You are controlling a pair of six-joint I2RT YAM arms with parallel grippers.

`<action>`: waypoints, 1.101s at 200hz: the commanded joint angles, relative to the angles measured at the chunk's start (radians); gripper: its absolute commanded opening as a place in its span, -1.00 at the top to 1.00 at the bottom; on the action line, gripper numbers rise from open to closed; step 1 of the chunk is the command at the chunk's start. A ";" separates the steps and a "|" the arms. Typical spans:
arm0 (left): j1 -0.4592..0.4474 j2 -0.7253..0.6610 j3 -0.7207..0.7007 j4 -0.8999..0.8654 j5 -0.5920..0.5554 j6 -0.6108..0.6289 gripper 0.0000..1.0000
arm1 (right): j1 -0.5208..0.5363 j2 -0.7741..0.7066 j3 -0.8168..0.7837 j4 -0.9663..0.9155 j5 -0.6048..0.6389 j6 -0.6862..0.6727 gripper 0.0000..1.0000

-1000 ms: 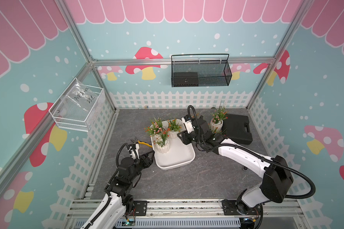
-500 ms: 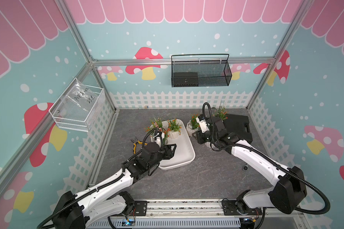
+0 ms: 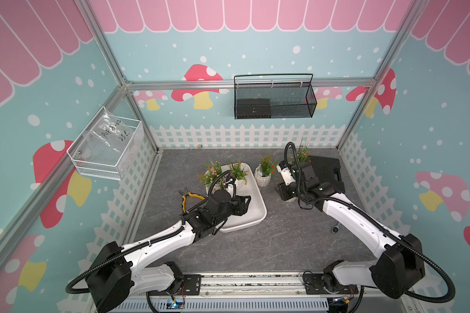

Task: Put the potted gypsophila into the storage box
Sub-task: Pick up the baby's breath potted plant from the center of the board.

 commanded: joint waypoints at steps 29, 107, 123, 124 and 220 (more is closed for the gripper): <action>-0.009 -0.032 -0.065 0.068 -0.016 0.037 -0.26 | -0.009 0.073 -0.002 -0.079 0.042 -0.023 0.26; -0.011 0.025 -0.072 0.138 0.098 0.006 -0.25 | -0.044 0.238 0.140 -0.163 0.115 -0.060 0.30; -0.011 0.026 -0.067 0.130 0.098 0.009 -0.25 | -0.051 0.274 0.180 -0.184 0.136 -0.077 0.30; -0.011 0.025 -0.067 0.130 0.098 0.008 -0.25 | -0.051 0.278 0.183 -0.185 0.137 -0.077 0.30; -0.011 0.033 -0.079 0.150 0.087 0.014 -0.25 | -0.068 0.409 0.282 -0.239 0.205 -0.092 0.47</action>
